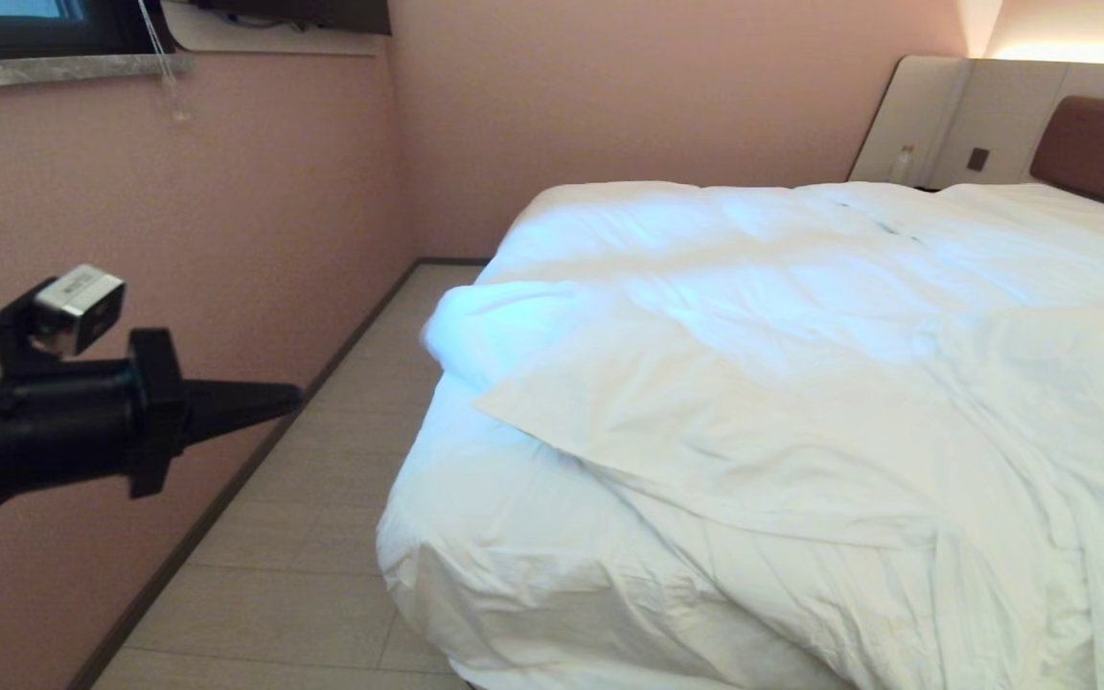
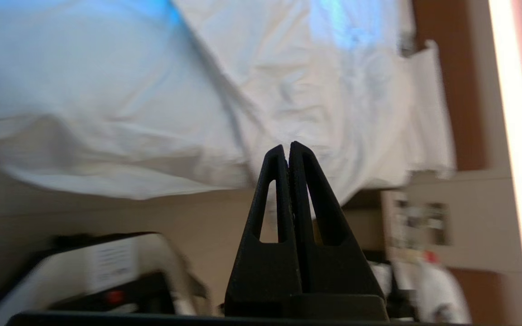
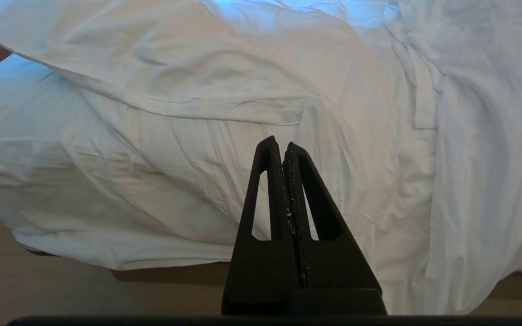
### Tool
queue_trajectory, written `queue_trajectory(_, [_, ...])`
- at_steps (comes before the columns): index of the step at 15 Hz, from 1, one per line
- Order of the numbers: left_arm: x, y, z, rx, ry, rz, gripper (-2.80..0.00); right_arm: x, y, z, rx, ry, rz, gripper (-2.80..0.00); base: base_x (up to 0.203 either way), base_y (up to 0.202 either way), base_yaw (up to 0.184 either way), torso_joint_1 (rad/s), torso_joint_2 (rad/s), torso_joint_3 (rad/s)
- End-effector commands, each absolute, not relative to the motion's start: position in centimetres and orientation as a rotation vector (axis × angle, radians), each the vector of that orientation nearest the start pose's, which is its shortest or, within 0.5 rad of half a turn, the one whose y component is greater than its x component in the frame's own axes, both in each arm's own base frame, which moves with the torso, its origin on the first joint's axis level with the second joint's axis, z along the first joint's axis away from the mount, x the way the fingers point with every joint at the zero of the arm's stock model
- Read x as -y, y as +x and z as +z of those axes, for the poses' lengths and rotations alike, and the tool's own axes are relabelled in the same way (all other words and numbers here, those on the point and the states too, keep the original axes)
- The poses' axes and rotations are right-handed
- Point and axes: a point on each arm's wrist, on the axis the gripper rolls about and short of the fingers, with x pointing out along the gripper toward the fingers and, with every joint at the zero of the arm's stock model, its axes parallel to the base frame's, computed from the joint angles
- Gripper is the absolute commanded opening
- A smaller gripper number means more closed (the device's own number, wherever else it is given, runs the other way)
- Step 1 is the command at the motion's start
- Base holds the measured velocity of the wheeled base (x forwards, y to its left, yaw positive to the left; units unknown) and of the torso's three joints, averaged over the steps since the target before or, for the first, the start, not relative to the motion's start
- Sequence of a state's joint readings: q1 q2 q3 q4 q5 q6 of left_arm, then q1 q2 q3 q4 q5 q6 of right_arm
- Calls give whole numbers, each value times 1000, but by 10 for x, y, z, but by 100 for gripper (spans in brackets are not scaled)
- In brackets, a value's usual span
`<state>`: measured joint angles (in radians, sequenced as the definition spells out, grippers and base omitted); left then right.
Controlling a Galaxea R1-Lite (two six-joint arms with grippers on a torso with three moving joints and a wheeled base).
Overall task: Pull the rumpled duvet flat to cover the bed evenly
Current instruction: Hold the folded corner of the quilt
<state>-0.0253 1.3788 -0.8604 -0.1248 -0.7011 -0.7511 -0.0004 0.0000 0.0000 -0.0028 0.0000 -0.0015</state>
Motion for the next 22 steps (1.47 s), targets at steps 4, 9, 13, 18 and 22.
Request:
queue_trajectory(4, [42,342,190,-839,-1075,-607,-280,0,-23,76,3,-2,0,-280,0,0,0,0,0,0])
queue_trajectory(9, [54,397,166,-892,-1172,-634,-280,0,-23,76,3,-2,0,-280,0,0,0,0,0,0])
queue_trajectory(13, [65,415,135,-943,-1166,-618,-280,0,-23,76,3,-2,0,-280,0,0,0,0,0,0])
queue_trajectory(18, [88,421,121,-952,-1122,-670,-280,0,-23,76,3,-2,0,-280,0,0,0,0,0,0])
queue_trajectory(22, [91,425,113,-919,-1113,-695,0,0,-23,76,3,-2,0,-280,0,0,0,0,0,0])
